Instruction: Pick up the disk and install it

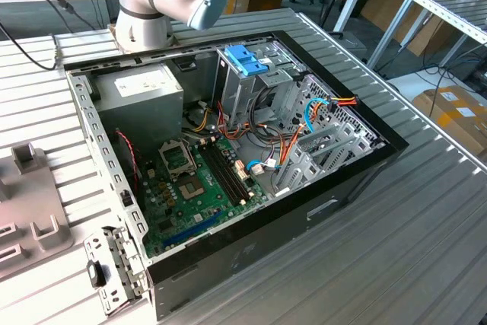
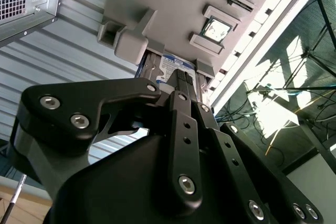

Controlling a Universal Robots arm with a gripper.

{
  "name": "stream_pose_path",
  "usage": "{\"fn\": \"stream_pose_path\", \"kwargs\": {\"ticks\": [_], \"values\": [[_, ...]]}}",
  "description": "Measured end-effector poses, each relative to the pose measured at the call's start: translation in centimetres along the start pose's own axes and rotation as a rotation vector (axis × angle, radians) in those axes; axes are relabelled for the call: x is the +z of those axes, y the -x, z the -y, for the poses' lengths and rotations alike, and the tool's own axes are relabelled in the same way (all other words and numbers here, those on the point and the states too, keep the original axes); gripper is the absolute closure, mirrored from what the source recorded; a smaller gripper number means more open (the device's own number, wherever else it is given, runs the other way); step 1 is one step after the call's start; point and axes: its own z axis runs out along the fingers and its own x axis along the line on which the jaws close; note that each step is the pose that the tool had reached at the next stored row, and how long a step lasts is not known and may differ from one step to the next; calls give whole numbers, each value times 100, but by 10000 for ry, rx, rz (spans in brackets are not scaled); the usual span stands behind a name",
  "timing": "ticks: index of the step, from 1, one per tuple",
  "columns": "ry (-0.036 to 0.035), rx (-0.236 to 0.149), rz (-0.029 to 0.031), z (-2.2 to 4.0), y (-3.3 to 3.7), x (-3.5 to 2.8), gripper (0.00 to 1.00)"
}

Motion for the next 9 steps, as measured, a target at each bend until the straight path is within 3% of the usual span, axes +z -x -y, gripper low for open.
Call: {"fn": "stream_pose_path", "kwargs": {"ticks": [9], "values": [[1,0,3,5,-72,-2,89]]}}
